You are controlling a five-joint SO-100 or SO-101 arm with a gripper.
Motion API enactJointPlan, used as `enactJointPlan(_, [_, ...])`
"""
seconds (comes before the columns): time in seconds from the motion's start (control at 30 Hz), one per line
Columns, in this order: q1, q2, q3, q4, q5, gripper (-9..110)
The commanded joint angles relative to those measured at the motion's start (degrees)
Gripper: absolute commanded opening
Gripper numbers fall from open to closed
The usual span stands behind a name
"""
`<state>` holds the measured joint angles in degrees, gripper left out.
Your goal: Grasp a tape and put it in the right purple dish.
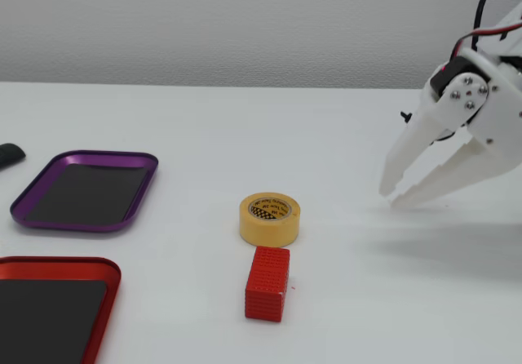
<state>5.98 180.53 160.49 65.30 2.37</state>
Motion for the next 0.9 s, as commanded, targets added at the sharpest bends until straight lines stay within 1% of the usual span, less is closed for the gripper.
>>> enactJointPlan(0.0, [-1.5, -12.0, -9.7, -2.4, -0.3, 0])
enactJointPlan(0.23, [-2.3, -37.3, -22.1, -9.8, -2.1, 6])
enactJointPlan(0.5, [-1.8, -62.5, -32.3, -15.9, -2.7, 11])
enactJointPlan(0.67, [-1.8, -71.9, -36.9, -16.0, -2.7, 13])
enactJointPlan(0.87, [-1.7, -75.7, -39.7, -16.0, -2.7, 13])
